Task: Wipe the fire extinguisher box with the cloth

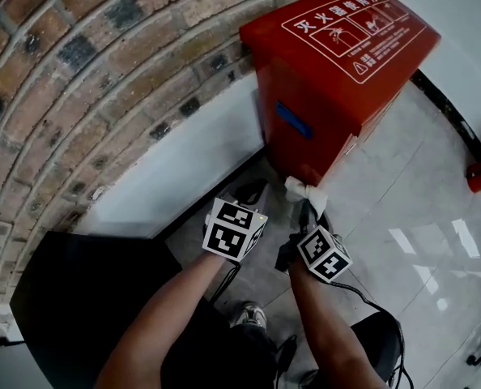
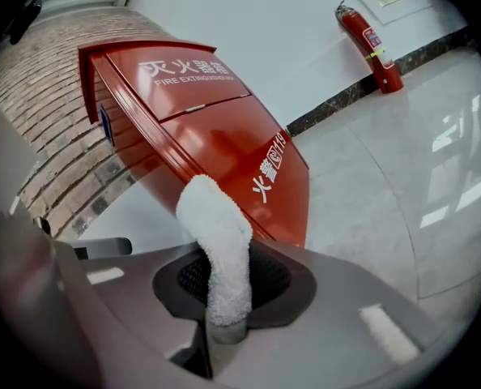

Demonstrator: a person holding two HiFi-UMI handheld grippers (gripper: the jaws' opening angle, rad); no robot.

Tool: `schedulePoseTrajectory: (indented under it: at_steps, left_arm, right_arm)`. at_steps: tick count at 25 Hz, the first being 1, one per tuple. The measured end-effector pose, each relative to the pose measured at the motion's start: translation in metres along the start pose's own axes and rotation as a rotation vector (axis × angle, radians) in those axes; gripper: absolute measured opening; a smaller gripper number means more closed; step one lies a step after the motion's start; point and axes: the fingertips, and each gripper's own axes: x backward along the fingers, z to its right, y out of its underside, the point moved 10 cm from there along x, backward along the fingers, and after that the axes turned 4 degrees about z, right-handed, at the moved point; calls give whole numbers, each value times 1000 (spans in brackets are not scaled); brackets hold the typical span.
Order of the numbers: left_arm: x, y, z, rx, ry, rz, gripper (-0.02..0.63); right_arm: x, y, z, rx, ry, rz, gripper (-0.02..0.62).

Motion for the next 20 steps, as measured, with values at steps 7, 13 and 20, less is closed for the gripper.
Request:
schedulePoseTrajectory:
  at_steps: [7, 13, 20]
  left_arm:
    - [-1, 3, -12, 31, -7, 12, 0]
    - [3, 7, -37, 78, -20, 12, 0]
    - [6, 6, -55, 126, -19, 21, 0]
  right_arm:
    - [-37, 42, -15, 22, -81, -112, 86]
    - [-100, 62, -34, 38, -91, -142, 86]
    - [-146, 78, -34, 10, -35, -164, 86]
